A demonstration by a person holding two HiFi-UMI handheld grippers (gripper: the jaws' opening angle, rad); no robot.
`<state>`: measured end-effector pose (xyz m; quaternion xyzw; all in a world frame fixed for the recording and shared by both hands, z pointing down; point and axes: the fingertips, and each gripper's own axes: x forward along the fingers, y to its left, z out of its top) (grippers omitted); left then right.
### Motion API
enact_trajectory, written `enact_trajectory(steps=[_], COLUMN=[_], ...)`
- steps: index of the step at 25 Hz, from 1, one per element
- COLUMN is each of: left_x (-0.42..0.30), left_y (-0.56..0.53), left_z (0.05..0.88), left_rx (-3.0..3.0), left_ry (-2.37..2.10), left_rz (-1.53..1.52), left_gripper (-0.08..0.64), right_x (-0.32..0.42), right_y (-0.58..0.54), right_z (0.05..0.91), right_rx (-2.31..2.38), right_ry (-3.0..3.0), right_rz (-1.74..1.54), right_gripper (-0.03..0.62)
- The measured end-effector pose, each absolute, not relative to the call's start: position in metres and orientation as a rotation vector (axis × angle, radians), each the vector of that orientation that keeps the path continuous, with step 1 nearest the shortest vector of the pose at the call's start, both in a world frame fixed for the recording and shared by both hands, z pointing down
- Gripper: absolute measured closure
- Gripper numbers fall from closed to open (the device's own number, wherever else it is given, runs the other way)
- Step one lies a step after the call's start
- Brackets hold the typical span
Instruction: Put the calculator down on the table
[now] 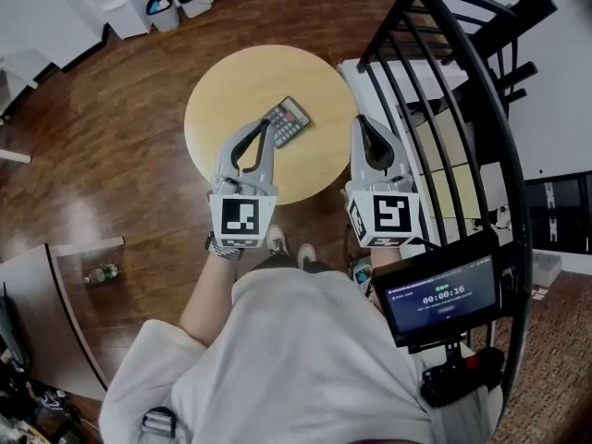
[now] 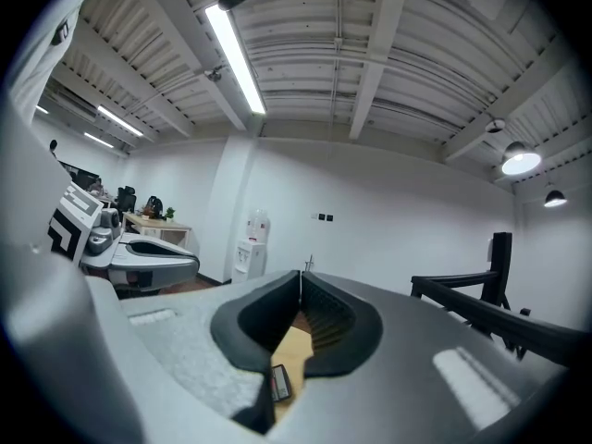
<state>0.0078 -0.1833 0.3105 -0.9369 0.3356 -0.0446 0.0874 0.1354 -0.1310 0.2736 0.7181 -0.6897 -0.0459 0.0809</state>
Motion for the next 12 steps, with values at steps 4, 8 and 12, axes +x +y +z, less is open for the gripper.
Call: enact_trajectory(steps=[4, 8, 12], left_x=[0.005, -0.008, -0.010], left_y=[-0.182, -0.166, -0.136], left_z=[0.306, 0.326, 0.346], left_rx=[-2.791, -2.796, -2.790], left_ry=[1.028, 1.055, 1.056], left_rz=[-0.130, -0.154, -0.152], left_gripper=[0.555, 0.555, 0.555], right_x=[0.135, 0.127, 0.125], right_y=[-0.138, -0.124, -0.086], right_z=[0.271, 0.286, 0.304], right_rx=[2.124, 2.110, 2.108], right_ry=[-2.079, -2.083, -2.101], right_rz=[-0.155, -0.176, -0.178], right_gripper=[0.586, 0.586, 0.586])
